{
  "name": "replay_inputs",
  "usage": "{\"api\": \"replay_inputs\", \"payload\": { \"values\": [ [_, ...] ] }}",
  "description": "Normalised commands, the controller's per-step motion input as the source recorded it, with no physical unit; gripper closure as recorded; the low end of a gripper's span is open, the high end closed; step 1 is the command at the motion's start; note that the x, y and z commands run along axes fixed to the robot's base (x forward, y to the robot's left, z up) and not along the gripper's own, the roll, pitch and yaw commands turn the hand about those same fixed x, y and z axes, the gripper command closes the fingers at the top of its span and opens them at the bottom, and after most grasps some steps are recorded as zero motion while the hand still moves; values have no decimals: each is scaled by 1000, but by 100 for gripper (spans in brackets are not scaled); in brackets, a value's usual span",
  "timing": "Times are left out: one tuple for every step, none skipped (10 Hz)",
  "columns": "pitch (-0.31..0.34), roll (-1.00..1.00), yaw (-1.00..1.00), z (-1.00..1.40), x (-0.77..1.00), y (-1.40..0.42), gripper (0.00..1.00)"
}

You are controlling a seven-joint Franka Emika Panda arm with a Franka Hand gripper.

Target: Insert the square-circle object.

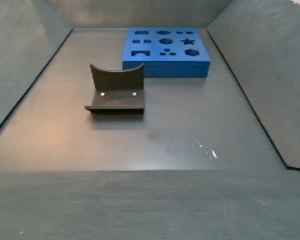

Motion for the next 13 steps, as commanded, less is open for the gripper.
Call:
{"api": "replay_inputs", "payload": {
  "values": [
    [-90,53,6,-214,-426,0,100],
    [-40,190,260,-746,-403,-417,100],
    [0,153,329,-951,-271,-463,100],
    [21,61,300,-1000,-297,-491,100],
    [17,89,194,-851,-226,-266,100],
    [54,0,143,-960,-160,-126,100],
    [76,-27,109,-949,-294,-3,100],
    [0,-6,26,-574,-500,0,100],
    [0,-39,0,-440,-529,0,100],
    [0,-150,0,-460,-420,0,100],
    [0,-210,0,-271,-286,-46,100],
    [0,-163,0,-200,-120,-37,100],
    [0,-127,0,-206,-66,-120,100]
  ]
}}
